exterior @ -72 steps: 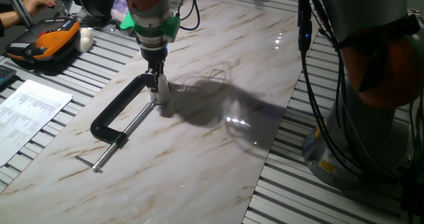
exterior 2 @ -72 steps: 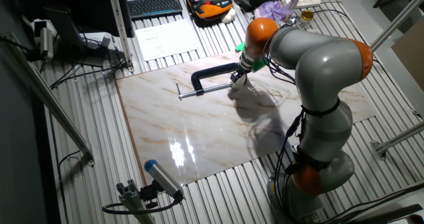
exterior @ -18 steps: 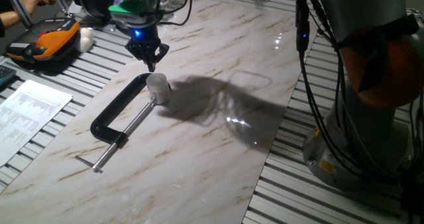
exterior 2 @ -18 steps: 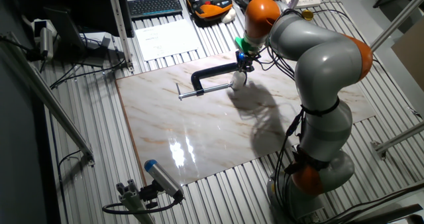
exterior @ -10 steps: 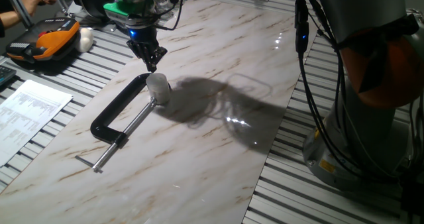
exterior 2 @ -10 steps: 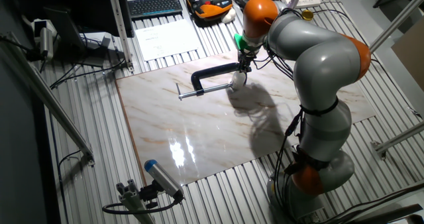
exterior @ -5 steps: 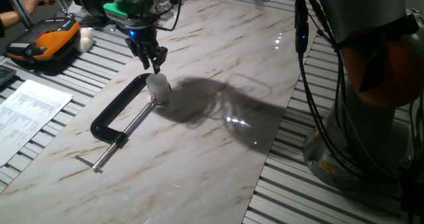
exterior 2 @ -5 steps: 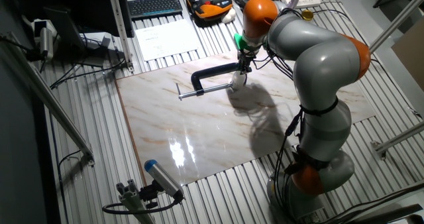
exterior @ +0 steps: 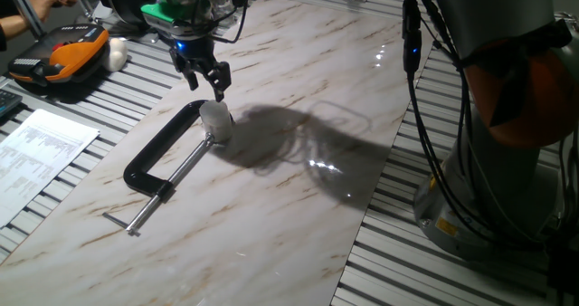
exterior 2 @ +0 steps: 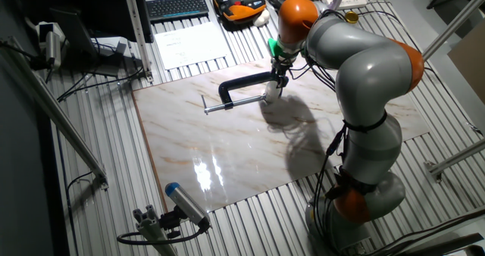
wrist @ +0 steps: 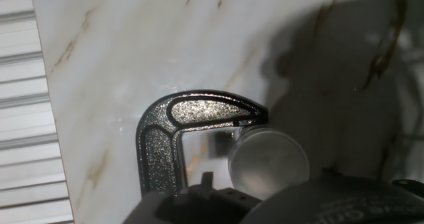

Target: Unscrew the lid from the jar

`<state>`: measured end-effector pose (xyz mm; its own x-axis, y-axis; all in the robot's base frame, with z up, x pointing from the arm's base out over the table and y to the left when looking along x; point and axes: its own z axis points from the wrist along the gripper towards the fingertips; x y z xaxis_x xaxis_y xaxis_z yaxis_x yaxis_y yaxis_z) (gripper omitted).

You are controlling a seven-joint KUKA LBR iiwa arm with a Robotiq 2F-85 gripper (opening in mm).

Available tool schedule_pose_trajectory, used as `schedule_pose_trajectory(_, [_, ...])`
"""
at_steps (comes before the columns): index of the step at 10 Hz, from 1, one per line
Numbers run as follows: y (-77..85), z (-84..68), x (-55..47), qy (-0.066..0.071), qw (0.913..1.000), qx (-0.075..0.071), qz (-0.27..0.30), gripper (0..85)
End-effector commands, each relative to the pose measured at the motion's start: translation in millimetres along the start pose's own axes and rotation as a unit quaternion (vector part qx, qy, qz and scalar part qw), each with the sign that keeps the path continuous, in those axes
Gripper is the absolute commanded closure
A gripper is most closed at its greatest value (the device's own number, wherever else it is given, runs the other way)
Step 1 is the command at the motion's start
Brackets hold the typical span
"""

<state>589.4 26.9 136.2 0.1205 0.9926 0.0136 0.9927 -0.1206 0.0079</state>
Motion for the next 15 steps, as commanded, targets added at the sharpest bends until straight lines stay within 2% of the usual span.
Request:
schedule_pose_trajectory(1, [-0.2,0.3,0.2,0.0,1.0,0.0,0.001,0.0])
schedule_pose_trajectory(7, [0.9,14.6,0.7,0.006,1.0,-0.006,0.003,0.0])
schedule_pose_trajectory(9, [-0.3,20.6,1.6,0.013,0.9998,-0.012,0.003,0.0])
schedule_pose_trajectory(15, [0.1,30.1,3.3,0.014,0.9998,-0.013,0.002,0.0])
